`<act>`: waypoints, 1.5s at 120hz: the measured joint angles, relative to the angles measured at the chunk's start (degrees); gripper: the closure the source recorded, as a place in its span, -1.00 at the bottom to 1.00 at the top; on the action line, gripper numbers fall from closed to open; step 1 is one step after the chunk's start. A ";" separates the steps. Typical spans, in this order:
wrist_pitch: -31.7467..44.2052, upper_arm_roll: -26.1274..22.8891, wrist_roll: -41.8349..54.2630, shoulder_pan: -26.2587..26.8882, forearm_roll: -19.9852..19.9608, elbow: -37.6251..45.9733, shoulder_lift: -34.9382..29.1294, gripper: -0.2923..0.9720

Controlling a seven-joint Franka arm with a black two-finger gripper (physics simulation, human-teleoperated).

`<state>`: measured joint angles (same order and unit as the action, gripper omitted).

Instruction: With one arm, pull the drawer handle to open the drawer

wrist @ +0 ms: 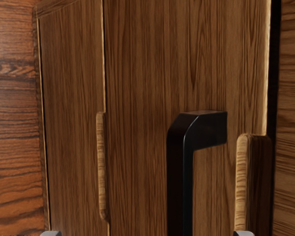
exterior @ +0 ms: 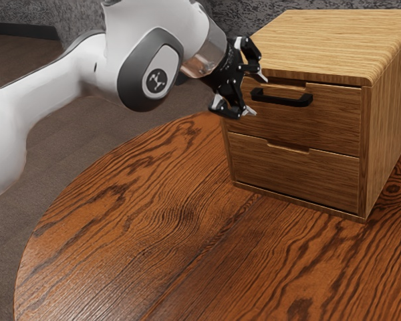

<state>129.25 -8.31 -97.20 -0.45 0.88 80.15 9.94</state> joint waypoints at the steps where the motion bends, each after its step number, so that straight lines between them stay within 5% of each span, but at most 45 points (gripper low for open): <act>1: 0.20 -0.02 -0.08 0.01 0.01 -0.02 0.13 -0.13; 59: 5.93 -0.84 -3.44 0.33 0.10 0.15 3.11 0.01; 180: 5.24 -0.42 -4.98 0.11 0.32 2.79 3.00 0.48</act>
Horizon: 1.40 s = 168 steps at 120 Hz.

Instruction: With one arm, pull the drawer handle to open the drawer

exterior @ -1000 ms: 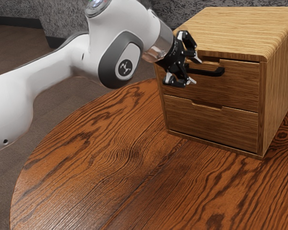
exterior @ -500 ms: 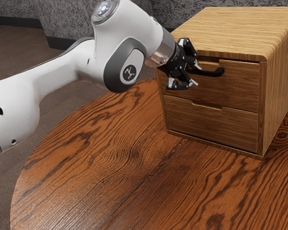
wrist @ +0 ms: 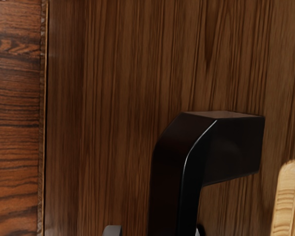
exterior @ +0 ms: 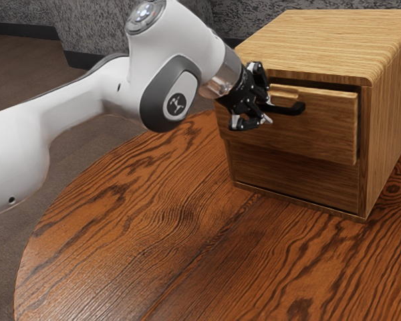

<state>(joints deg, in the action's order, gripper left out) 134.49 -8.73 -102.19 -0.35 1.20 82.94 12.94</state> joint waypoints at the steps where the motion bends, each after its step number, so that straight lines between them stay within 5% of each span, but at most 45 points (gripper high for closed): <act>1: -0.03 0.01 0.00 0.01 0.00 0.05 -0.04 0.48; 113: -1.09 0.06 -0.04 0.75 -0.35 13.61 -12.59 0.59; 168: -1.45 0.14 -0.27 3.39 -0.74 26.24 -26.13 0.60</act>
<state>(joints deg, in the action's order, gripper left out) 133.04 -8.59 -102.46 3.04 0.46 109.18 -13.18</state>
